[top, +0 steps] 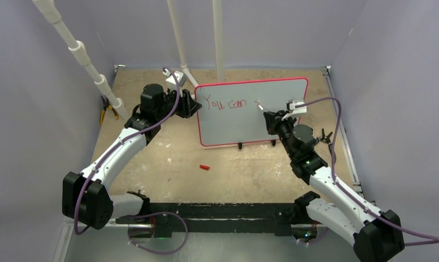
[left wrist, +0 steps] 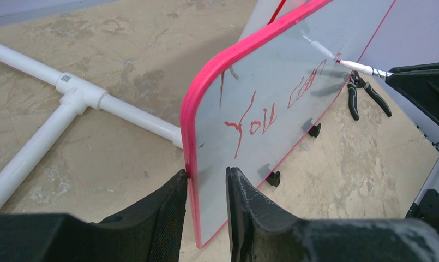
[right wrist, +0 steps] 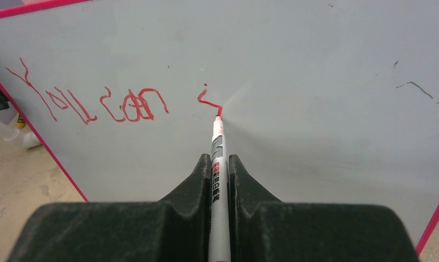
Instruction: Write a sentence on the whiteboard
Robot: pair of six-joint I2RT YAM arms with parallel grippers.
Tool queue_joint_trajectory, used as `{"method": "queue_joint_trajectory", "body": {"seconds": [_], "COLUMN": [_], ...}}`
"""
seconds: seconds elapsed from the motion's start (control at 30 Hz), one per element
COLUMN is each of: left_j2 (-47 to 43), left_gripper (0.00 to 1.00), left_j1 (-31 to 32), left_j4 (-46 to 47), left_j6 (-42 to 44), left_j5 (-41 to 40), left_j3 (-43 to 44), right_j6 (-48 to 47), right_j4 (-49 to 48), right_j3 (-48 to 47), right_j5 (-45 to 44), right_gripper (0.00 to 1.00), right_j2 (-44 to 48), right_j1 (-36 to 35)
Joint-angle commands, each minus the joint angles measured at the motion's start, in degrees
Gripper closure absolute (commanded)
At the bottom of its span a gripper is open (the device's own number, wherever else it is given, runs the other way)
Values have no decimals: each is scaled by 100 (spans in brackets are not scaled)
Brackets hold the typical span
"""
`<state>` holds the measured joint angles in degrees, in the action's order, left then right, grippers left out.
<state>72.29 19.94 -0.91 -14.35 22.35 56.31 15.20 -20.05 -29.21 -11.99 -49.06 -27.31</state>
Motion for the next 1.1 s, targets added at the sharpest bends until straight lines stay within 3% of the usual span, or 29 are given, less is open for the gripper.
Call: {"method": "queue_joint_trajectory", "body": {"seconds": [0.0,0.23,0.43,0.6,1.07], "left_j2": [-37,-39,-47,-49,48], "left_gripper": [69,69,70,70,76], "left_j1": [-26,-26,-26,-26,-26], "left_j4": [258,258,257,266,319], "left_j6": [-9,0,20,28,20], "left_j5": [112,91,61,59,112], "left_j3": [-59,-75,-85,-97,-127], "right_j6": [-140,-168,-68,62,-92], "right_j4": [-96,-356,-338,-125,-403], "right_j3": [-136,-226,-119,-59,-198], "right_j5": [195,413,595,30,-147], "right_gripper": [100,100,100,100,100], "right_j2": [-119,-109,427,702,321], "right_j1": [21,18,15,15,16]}}
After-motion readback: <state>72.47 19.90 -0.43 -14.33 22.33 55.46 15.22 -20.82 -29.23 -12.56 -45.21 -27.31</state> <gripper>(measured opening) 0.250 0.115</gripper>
